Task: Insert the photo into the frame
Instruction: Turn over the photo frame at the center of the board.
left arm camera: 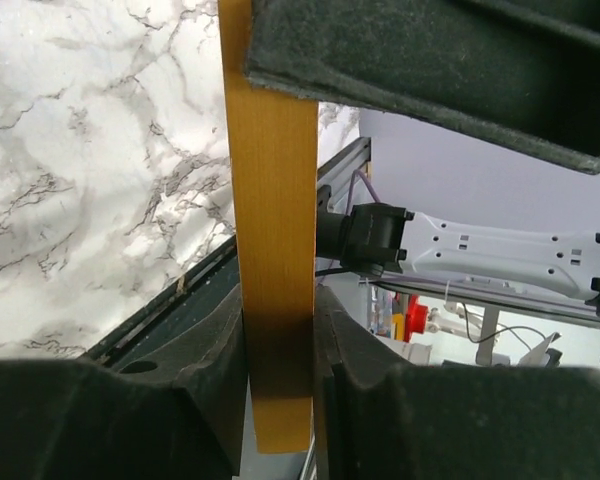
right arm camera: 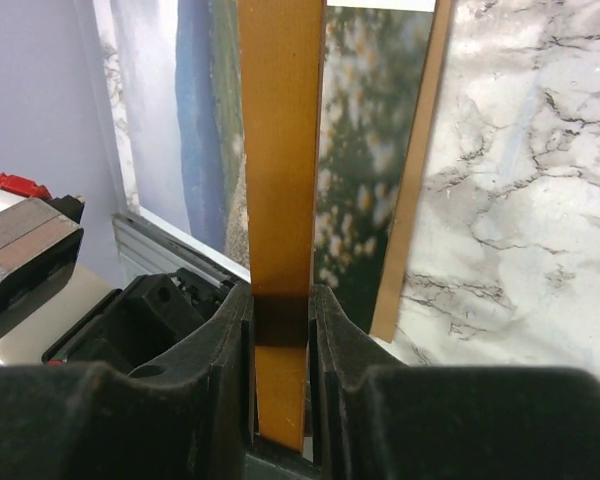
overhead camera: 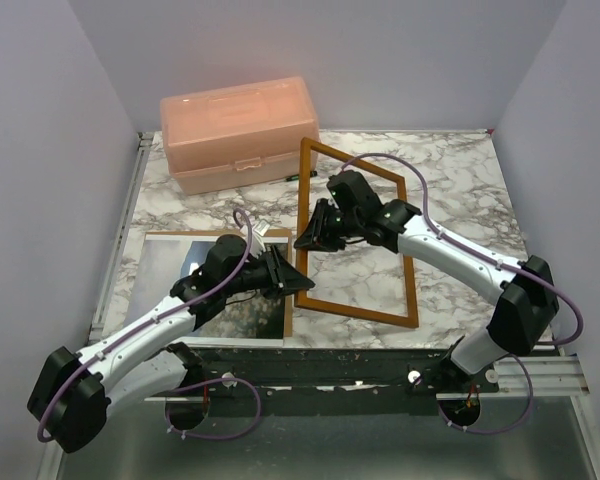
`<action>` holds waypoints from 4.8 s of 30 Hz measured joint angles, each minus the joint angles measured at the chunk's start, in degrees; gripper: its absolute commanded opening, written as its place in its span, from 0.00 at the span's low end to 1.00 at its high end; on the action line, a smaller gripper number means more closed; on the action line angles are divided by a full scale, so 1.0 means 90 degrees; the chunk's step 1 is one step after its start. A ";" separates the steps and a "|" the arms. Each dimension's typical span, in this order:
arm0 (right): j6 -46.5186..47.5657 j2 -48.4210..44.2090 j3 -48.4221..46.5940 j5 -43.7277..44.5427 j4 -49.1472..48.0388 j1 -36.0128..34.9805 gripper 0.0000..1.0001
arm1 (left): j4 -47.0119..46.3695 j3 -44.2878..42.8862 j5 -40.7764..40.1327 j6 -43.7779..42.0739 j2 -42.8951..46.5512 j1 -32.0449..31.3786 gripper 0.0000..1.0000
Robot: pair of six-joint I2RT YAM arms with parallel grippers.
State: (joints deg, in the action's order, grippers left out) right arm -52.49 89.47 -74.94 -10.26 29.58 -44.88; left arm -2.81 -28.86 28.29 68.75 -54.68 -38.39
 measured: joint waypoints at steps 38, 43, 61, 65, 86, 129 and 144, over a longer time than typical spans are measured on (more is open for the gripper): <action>0.0792 -0.0862 -0.1241 0.1107 0.1598 0.0000 1.00 | 0.6773 -0.4622 -0.2492 -0.1836 0.0600 -0.0253 0.00; 0.0792 -0.0891 -0.1239 0.1190 0.1683 0.0000 1.00 | 0.7237 -0.5098 -0.3045 -0.2001 0.0461 -0.0435 0.00; 0.0792 -0.0969 -0.1139 0.1222 0.1705 0.0284 1.00 | 0.8313 -0.6147 -0.5217 -0.2144 -0.0153 -0.1620 0.00; 0.0792 -0.1083 -0.1083 0.1205 0.1705 0.0413 1.00 | 0.8349 -0.6319 -0.5496 -0.2086 -0.0474 -0.2001 0.00; 0.0913 -0.1831 -0.1137 0.1027 0.2069 0.1081 1.00 | 0.9423 -0.8429 -0.6713 -0.1370 -0.2803 -0.3631 0.02; 0.1098 -0.1996 -0.1107 0.1239 0.2159 0.1421 0.77 | 0.6545 -0.7645 -0.4039 -0.2310 -0.2645 -0.4053 0.84; 0.1897 -0.2021 -0.0488 0.2234 0.2521 0.1460 0.39 | 0.5243 -0.3330 -0.3087 -0.1989 -0.0619 -0.1914 0.75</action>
State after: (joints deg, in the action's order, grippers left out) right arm -35.42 71.29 -79.33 9.85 52.27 -31.75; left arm 44.38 -58.83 0.51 50.85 -60.25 -55.61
